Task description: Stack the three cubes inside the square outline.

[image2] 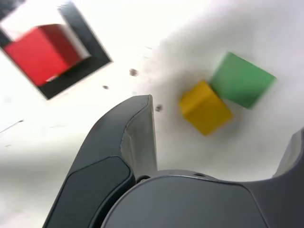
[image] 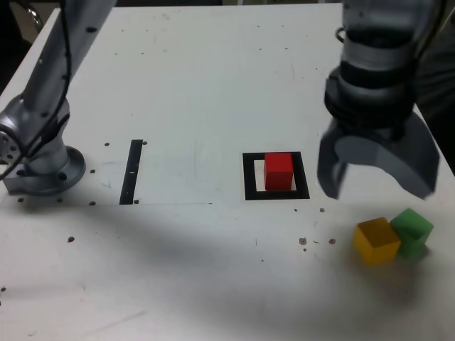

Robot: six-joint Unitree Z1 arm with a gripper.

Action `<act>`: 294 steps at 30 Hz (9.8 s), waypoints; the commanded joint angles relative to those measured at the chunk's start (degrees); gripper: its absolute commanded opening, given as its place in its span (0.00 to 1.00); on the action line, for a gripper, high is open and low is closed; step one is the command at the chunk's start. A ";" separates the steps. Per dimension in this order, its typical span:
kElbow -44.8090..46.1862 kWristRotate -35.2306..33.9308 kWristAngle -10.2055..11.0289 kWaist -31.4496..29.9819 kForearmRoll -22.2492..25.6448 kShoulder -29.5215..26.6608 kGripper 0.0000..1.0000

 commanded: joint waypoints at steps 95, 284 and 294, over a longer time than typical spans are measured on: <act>-10.34 31.03 5.09 -4.53 3.07 14.35 0.32; -20.88 31.99 -1.64 1.69 1.66 18.93 0.56; -21.83 32.15 -1.50 1.10 1.83 19.09 0.33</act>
